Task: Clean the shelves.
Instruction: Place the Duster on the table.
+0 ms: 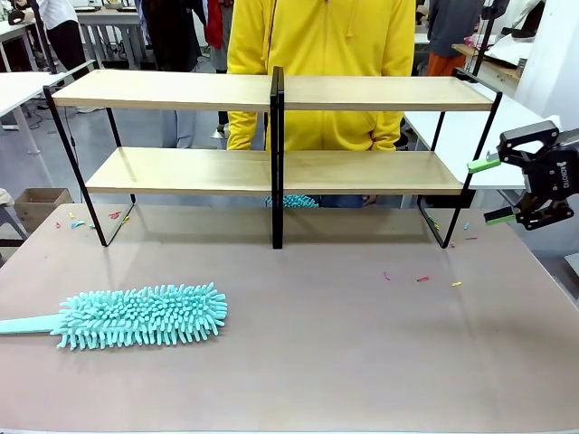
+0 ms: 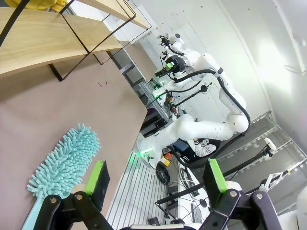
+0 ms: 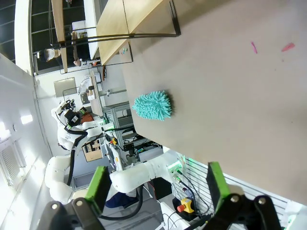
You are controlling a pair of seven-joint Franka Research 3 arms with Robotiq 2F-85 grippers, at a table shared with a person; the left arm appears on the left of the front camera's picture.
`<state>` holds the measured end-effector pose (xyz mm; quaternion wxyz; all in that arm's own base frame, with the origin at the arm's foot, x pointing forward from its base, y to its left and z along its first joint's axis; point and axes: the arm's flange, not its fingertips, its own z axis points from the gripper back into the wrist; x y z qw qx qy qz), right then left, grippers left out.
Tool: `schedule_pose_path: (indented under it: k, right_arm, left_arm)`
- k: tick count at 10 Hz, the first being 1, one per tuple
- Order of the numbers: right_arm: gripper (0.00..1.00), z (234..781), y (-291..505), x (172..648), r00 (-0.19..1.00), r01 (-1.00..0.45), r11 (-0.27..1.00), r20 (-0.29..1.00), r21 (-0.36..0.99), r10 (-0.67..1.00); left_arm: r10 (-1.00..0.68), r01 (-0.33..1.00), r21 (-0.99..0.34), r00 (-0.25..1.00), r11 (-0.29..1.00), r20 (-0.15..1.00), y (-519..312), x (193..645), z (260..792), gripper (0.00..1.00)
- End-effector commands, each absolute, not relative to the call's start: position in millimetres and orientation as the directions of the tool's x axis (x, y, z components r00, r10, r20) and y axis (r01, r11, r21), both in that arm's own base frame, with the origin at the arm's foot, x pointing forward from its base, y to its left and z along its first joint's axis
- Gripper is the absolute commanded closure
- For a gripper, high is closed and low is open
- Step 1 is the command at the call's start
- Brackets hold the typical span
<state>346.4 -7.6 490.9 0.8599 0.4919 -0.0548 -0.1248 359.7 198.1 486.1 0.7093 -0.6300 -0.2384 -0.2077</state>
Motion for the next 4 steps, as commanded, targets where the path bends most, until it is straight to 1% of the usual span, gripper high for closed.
schedule_pose_path:
  k: [1, 4]
  right_arm:
    - [0.0, 491.9, -7.6, 347.6, 0.962, 0.151, 0.488, -0.014, 0.86, -0.273]
    - [0.0, 491.9, -7.6, 347.6, 0.962, 0.151, 0.488, -0.014, 0.86, -0.273]
  left_arm:
    - [0.006, 0.608, -0.784, 0.79, 0.127, 0.614, 196.0, 355.9, 486.0, 0.0]
    - [0.006, 0.608, -0.784, 0.79, 0.127, 0.614, 196.0, 355.9, 486.0, 0.0]
